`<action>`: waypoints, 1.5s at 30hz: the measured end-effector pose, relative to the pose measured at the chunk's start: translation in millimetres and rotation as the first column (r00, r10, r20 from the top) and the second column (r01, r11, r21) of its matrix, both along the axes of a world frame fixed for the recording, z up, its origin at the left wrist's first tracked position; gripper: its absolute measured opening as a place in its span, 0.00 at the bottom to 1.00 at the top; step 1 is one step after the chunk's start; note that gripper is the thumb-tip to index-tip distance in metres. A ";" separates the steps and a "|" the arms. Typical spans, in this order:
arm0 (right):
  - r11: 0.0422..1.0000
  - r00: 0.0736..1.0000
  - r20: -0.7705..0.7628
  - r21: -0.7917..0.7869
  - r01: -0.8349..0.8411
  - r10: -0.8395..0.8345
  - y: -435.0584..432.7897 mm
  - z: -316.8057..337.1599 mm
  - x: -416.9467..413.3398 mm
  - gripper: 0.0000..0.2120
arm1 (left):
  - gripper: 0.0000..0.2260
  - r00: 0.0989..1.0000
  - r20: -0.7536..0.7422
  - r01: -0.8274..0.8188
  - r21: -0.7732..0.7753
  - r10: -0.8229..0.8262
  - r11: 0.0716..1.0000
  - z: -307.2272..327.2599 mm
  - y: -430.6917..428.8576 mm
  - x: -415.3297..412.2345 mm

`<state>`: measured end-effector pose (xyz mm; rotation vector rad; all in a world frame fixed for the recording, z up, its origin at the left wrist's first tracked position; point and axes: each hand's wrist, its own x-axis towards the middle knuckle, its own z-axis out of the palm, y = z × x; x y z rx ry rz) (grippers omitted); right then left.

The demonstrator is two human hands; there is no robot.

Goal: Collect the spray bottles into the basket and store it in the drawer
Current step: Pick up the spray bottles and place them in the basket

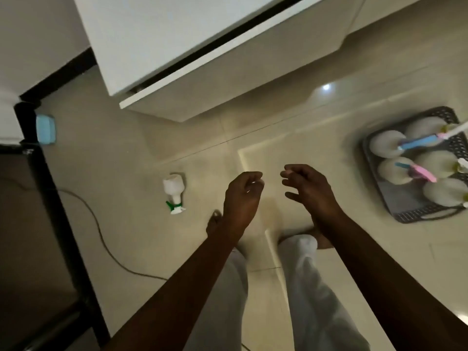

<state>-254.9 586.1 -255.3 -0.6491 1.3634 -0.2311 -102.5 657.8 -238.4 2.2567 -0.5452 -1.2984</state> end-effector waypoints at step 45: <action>0.914 0.927 -0.067 0.210 -0.348 0.369 152.5 -223.8 364.8 0.29 | 0.17 0.769 -0.375 -0.458 0.242 0.518 0.855 -221.0 186.2 331.5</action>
